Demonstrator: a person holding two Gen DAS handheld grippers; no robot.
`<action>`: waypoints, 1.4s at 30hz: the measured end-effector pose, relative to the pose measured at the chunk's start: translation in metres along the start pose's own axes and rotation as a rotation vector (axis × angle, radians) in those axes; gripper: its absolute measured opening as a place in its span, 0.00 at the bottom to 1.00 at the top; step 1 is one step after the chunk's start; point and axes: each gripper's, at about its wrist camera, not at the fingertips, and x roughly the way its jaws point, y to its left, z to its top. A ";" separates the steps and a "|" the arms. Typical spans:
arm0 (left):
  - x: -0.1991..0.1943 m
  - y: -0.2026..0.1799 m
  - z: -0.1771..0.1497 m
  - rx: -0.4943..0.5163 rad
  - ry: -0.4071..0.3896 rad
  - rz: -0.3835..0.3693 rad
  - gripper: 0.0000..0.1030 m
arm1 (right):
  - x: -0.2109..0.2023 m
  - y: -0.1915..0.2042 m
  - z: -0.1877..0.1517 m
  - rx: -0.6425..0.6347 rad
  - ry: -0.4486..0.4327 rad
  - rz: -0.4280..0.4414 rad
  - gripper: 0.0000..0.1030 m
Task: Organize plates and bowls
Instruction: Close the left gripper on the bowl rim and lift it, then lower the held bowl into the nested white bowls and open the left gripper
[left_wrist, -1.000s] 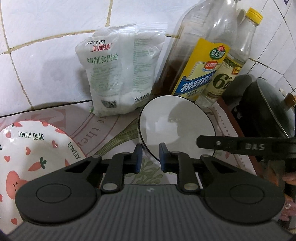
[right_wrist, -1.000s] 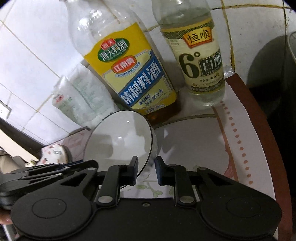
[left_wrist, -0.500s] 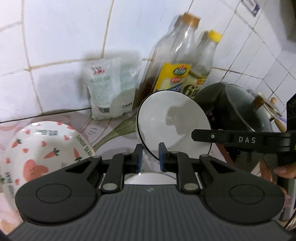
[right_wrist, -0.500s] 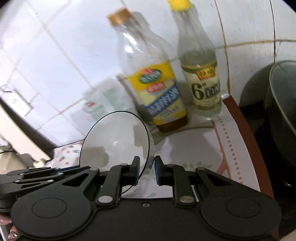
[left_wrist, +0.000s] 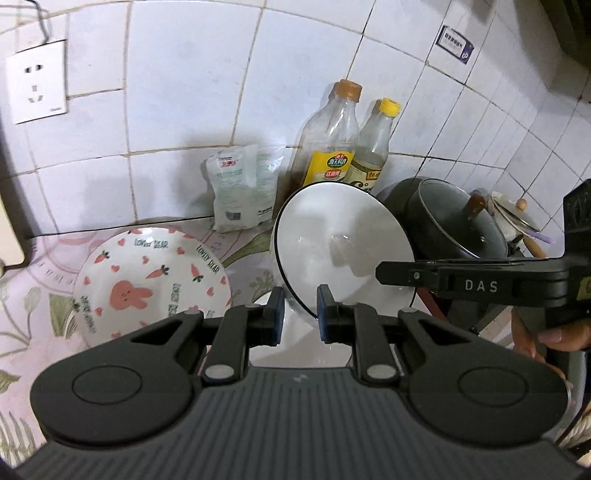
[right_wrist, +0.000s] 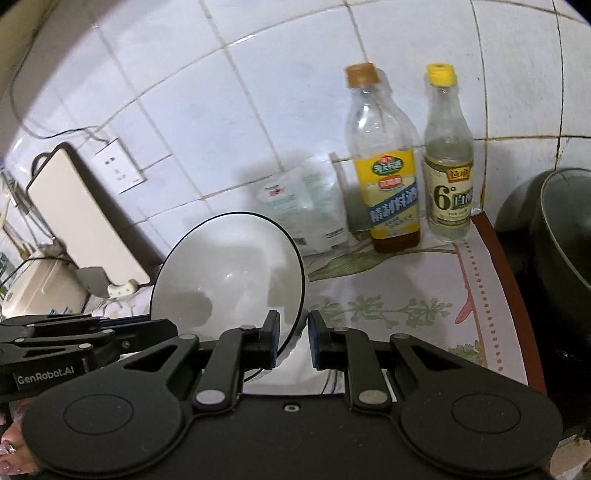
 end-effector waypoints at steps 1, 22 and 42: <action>-0.004 0.001 -0.003 -0.004 -0.001 0.000 0.16 | -0.002 0.003 -0.003 -0.006 0.000 0.001 0.20; 0.036 0.017 -0.051 -0.062 0.045 0.037 0.16 | 0.039 0.012 -0.045 -0.194 0.044 -0.086 0.20; 0.057 0.018 -0.068 -0.065 0.080 0.057 0.25 | 0.053 0.014 -0.064 -0.359 -0.040 -0.145 0.21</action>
